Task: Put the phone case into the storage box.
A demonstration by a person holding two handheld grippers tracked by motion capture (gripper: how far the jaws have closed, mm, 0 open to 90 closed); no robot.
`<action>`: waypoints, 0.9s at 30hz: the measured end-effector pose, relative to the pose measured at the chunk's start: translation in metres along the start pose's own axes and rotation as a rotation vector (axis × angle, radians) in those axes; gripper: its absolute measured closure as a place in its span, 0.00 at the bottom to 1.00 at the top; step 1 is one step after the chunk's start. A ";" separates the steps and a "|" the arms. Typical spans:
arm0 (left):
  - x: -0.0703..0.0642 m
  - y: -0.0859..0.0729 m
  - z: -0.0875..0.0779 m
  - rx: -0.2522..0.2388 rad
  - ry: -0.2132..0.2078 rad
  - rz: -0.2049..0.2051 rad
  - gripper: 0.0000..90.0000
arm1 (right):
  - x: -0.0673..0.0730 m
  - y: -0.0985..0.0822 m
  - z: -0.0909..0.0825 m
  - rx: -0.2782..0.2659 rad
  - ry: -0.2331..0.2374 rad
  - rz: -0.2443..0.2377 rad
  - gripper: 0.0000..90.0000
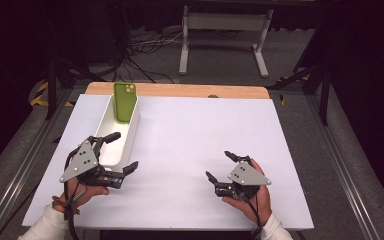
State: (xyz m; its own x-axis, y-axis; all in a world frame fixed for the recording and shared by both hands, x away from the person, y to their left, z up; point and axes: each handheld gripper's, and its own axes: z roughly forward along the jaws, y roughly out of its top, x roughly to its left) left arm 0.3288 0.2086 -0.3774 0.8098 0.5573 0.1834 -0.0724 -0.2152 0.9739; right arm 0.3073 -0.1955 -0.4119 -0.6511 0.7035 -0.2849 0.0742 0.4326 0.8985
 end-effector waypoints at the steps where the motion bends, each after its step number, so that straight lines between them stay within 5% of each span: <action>1: -0.001 0.000 0.000 0.002 -0.006 -0.001 0.07 | 0.000 0.000 0.000 -0.002 0.001 0.001 0.20; 16: -0.020 -0.011 0.005 0.064 -0.063 0.024 0.05 | 0.009 0.005 0.002 -0.015 0.016 -0.011 0.20; 27: -0.040 -0.026 0.013 0.123 -0.049 0.024 0.07 | 0.010 0.003 -0.001 -0.015 0.030 -0.005 0.20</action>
State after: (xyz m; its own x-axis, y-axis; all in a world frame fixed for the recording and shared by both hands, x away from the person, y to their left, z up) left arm 0.3054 0.1813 -0.4115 0.8364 0.5116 0.1969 -0.0227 -0.3264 0.9449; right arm 0.3000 -0.1877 -0.4114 -0.6741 0.6839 -0.2790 0.0598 0.4270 0.9023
